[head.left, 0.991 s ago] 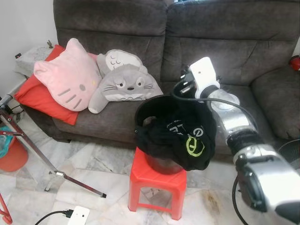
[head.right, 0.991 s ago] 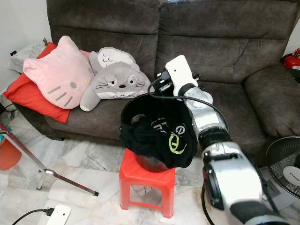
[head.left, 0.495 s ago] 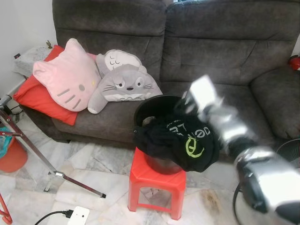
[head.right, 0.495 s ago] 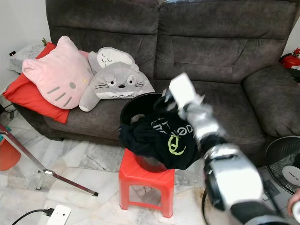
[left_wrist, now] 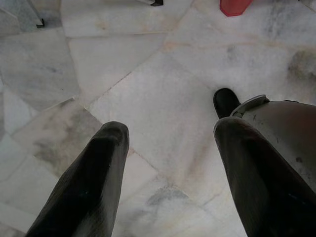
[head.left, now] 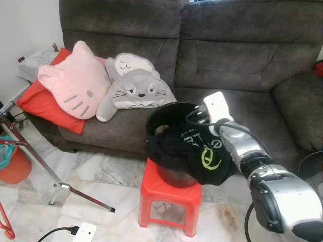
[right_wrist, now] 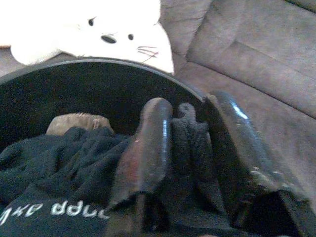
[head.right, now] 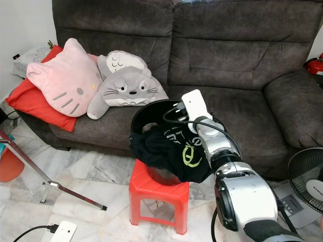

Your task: Hang hanger

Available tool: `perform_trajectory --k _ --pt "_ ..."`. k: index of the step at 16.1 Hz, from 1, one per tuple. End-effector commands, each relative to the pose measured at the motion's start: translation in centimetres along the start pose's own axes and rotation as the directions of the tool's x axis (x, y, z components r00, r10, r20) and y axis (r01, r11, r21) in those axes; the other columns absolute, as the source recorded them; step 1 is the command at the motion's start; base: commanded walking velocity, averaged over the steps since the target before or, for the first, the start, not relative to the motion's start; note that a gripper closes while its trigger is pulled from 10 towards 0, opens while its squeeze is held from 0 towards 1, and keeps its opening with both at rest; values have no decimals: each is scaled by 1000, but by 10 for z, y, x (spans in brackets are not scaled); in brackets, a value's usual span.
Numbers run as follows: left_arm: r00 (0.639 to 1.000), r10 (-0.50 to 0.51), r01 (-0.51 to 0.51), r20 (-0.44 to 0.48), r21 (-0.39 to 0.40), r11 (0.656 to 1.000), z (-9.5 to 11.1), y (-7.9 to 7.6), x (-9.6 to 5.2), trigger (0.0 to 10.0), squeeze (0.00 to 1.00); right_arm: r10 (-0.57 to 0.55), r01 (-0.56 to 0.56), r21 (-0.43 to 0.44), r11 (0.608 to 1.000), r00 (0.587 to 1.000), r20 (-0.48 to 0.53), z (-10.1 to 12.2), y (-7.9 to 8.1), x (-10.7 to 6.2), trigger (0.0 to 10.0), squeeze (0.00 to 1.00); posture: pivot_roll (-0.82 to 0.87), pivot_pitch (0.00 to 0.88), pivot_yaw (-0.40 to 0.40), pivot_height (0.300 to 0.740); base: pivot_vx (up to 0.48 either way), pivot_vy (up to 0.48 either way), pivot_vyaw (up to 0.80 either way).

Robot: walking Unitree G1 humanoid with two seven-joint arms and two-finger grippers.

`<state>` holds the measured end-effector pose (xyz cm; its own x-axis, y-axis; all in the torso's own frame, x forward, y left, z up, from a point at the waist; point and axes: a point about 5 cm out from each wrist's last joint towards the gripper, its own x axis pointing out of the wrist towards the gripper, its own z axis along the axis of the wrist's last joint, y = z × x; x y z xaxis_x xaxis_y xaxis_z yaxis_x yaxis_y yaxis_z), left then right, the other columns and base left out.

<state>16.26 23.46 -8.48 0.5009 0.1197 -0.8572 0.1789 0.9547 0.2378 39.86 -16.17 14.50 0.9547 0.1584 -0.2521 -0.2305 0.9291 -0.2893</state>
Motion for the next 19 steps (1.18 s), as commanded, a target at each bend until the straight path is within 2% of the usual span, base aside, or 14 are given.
perform_trajectory --k 1,3,4,5,8,9,10,11,12,13,14,15,17,19 --pt "1000 2 -1 -20 21 1000 -4 3 -1 10000 0 -30 30 10 1000 997 67 17 -7 1 10000 1000 -103 0 23 740 0 0 0" --pt "1000 1 -1 -21 22 1000 -4 3 -1 10000 0 -49 44 50 998 993 103 23 -10 0 10000 1000 -107 0 26 740 0 0 0" --pt "1000 1 0 -21 22 1000 -4 3 -1 10000 0 -48 35 119 992 993 110 22 -8 0 10000 1000 -111 0 28 740 0 0 0" --pt "1000 0 0 -22 22 1000 -4 3 -1 10000 0 -47 32 146 989 993 106 20 -7 0 10000 1000 -112 0 29 740 0 0 0" --pt "1000 -1 2 -24 25 1000 -5 3 -1 10000 0 -25 18 110 994 997 66 5 -4 -3 10000 1000 -115 0 31 740 0 0 0" --pt "1000 -1 2 -25 26 1000 -5 3 -1 10000 0 -52 40 119 992 994 95 2 -7 -6 10000 1000 -116 0 27 740 0 0 0" --pt "1000 0 1 -25 24 1000 -5 3 -1 10000 0 -53 29 135 990 982 181 7 -4 -12 10000 0 -113 0 23 740 0 0 0" --pt "1000 1 0 -24 22 1000 -5 3 -1 10000 0 20 -68 144 987 951 308 12 11 -24 10000 0 -115 0 21 740 0 0 0" --pt "1000 2 -1 -24 22 1000 -5 3 -1 10000 0 114 -181 144 973 918 381 13 27 -38 10000 0 -123 0 23 740 0 0 0" --pt "1000 2 -1 -24 23 1000 -5 3 -1 10000 0 160 -237 147 960 901 403 11 36 -46 10000 0 -123 0 23 740 0 0 0" --pt "1000 2 -1 -25 26 1000 -5 3 -1 10000 0 257 -354 171 920 871 419 -4 60 -77 10000 0 -133 0 21 740 0 0 0" --pt "1000 1 -1 -25 28 1000 -5 3 -1 10000 0 273 -381 212 900 871 408 -17 70 -97 10000 0 -137 0 20 740 0 0 0" --pt "1000 1 -1 -24 29 1000 -5 3 -1 10000 0 215 -327 291 899 909 357 -36 70 -115 10000 0 -142 0 17 740 0 0 0" --pt "1000 4 -3 -23 31 1000 -5 3 -1 10000 0 18 -136 467 874 968 249 -59 48 -137 10000 0 -148 0 18 740 0 0 0"
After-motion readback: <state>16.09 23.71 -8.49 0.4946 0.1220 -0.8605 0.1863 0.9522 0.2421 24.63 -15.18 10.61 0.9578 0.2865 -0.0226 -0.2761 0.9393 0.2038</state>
